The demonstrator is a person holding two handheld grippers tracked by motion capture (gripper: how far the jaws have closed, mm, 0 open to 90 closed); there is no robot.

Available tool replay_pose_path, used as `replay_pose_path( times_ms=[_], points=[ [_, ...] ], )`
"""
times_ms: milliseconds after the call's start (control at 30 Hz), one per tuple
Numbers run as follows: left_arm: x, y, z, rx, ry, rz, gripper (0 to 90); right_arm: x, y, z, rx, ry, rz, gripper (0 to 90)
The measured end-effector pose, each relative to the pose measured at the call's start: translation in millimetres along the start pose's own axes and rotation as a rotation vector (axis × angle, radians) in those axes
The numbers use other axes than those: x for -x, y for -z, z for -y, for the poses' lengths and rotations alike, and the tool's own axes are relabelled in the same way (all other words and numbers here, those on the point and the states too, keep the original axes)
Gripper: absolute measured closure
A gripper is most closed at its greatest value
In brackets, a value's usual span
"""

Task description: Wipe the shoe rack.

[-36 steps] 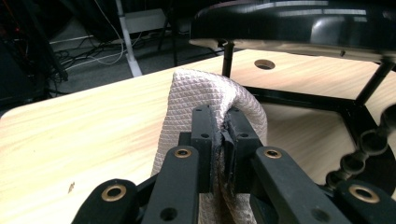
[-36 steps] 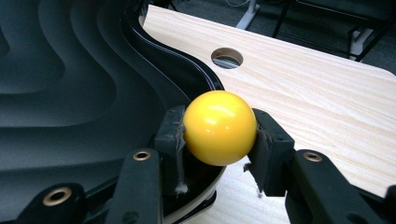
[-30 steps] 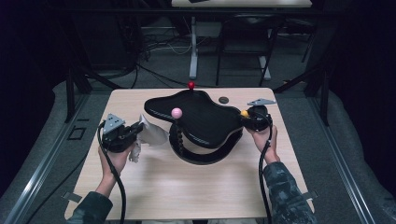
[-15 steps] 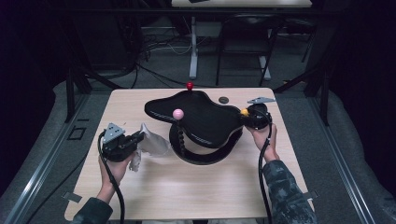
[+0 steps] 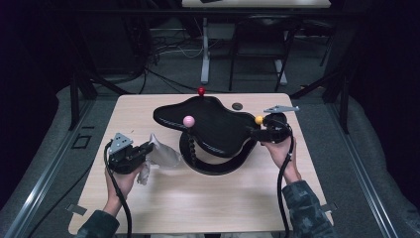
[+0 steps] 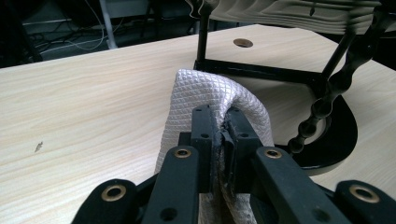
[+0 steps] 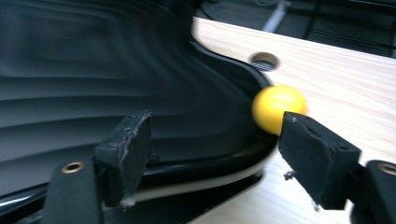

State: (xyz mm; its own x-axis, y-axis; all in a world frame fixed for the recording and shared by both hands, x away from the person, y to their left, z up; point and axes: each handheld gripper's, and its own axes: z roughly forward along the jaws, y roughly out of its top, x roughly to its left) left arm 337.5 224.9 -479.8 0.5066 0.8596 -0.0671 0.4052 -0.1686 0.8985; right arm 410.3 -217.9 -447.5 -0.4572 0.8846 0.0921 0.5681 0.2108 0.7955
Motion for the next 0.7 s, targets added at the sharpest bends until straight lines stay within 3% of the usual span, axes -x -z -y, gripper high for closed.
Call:
replay_pose_path(
  times_ms=[67, 100, 233, 333, 367, 433, 567, 700],
  points=[
    [0.9, -0.7, 0.1, 0.002, 0.002, 0.001, 83.7, -10.4, 10.5, -1.8, 0.006, 0.017, -0.025, 22.1],
    [1.2, -0.9, 0.1, 0.001, 0.002, 0.001, 83.7, -15.2, 16.0, -2.9, 0.002, 0.026, -0.068, 21.2],
    [3.1, -1.7, -0.1, -0.003, -0.002, 0.006, 83.6, -40.3, 33.4, -6.2, 0.003, 0.074, -0.153, 19.5],
    [4.8, -2.7, 0.2, -0.009, -0.008, 0.011, 83.6, -60.2, 42.7, -10.3, 0.013, 0.111, -0.196, 20.7],
    [5.3, -3.1, 0.3, -0.010, -0.008, 0.011, 83.6, -67.2, 45.5, -12.1, 0.021, 0.121, -0.191, 20.8],
    [5.8, -3.5, 0.6, -0.016, -0.008, 0.011, 83.6, -78.1, 50.3, -15.7, 0.026, 0.141, -0.228, 21.5],
    [5.0, -4.4, 1.0, -0.016, -0.010, 0.017, 83.6, -97.1, 55.7, -22.5, 0.035, 0.168, -0.259, 25.0],
    [4.2, -4.1, 1.0, -0.012, -0.007, 0.014, 83.6, -108.6, 59.7, -28.5, 0.052, 0.176, -0.284, 24.9]
  ],
)
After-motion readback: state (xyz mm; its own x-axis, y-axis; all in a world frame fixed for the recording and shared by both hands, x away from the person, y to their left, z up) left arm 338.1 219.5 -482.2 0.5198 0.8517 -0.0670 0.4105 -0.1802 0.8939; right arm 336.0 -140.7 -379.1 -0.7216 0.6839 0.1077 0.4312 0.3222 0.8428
